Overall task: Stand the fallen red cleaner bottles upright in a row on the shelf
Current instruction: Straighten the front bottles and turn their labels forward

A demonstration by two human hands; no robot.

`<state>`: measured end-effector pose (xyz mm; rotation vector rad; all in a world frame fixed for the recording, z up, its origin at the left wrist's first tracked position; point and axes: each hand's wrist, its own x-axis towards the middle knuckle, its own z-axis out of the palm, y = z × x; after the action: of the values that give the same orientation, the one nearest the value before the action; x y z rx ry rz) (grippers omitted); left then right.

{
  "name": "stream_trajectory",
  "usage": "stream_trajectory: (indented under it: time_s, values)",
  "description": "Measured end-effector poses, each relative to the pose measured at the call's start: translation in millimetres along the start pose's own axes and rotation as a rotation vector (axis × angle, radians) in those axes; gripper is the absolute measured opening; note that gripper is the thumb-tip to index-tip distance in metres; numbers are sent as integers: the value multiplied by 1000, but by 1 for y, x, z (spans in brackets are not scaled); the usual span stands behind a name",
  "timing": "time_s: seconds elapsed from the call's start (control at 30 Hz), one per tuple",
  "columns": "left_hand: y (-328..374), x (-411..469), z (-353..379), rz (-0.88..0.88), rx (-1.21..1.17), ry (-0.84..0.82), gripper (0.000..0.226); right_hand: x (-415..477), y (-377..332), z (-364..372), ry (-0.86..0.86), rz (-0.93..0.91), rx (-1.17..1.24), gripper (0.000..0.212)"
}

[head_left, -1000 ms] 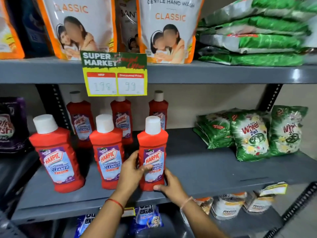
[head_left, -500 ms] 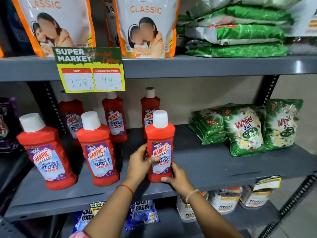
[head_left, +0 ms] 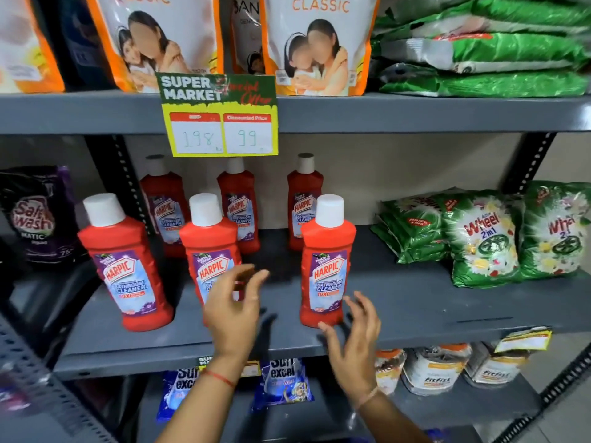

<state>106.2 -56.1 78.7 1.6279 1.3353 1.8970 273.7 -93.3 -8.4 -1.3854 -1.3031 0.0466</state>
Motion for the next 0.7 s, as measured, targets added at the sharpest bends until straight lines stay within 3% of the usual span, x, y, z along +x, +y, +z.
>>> stream_trajectory:
  time_s: [0.07,0.13,0.23,0.3,0.43,0.7]
  values:
    - [-12,16,-35,23,-18,200,17,-11,-23,16,-122,-141,72,44]
    - [-28,36,-59,-72,-83,230,24,-10,-44,39,-333,-147,128,47]
    - [-56,54,-74,-335,-165,-108,41,6,-60,81,-626,106,168,69]
    - [-68,58,-73,-420,-188,-350,53,18,-60,103,-750,243,193,80]
    - [-82,62,-67,-491,-166,-589,58,28,-60,129,-798,321,199,69]
    - [-88,57,-53,-454,-134,-596,52,30,-54,129,-799,368,222,58]
